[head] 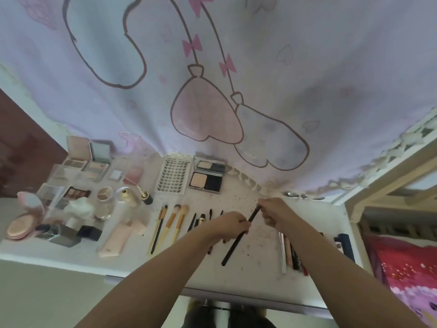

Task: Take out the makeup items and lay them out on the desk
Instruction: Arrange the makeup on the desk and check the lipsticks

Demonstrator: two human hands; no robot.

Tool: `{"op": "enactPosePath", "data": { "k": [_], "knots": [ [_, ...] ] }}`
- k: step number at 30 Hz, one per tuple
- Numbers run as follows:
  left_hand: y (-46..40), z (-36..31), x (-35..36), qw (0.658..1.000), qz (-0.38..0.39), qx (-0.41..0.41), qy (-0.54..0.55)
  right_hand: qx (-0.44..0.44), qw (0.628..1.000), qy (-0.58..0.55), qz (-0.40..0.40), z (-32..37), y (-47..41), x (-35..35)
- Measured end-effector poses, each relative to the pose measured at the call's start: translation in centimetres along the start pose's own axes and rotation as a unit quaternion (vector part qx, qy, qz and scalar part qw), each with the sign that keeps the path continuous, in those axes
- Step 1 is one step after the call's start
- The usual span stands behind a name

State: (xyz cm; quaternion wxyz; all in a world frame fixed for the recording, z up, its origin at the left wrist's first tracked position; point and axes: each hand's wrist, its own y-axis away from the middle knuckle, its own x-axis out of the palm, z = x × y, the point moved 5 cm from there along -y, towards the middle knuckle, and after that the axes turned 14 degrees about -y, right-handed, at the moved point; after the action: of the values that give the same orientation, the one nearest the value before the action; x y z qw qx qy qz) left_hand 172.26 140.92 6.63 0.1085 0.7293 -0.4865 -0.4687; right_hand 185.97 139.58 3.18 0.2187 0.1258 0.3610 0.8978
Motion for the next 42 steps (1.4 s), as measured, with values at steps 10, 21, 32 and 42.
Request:
{"op": "enactPosePath", "data": {
  "k": [10,21,32,42],
  "knots": [
    [0.7,5.8,1.3,0.993,0.01,-0.065,0.094,-0.026,0.998,-0.046,-0.026,0.4,1.5,-3.4],
    [-3.7,3.7,2.9,0.961,-0.107,-0.099,-0.237,-0.118,0.864,0.483,-0.078,-5.8,1.7,0.9],
    [-4.3,5.3,1.8,0.914,-0.108,-0.111,-0.374,-0.133,0.798,0.586,-0.039,-6.7,0.5,4.3],
    [-6.3,-3.4,7.5,0.965,-0.108,-0.001,-0.237,-0.11,0.809,0.57,-0.093,-0.3,0.2,-5.9]
  ]
}}
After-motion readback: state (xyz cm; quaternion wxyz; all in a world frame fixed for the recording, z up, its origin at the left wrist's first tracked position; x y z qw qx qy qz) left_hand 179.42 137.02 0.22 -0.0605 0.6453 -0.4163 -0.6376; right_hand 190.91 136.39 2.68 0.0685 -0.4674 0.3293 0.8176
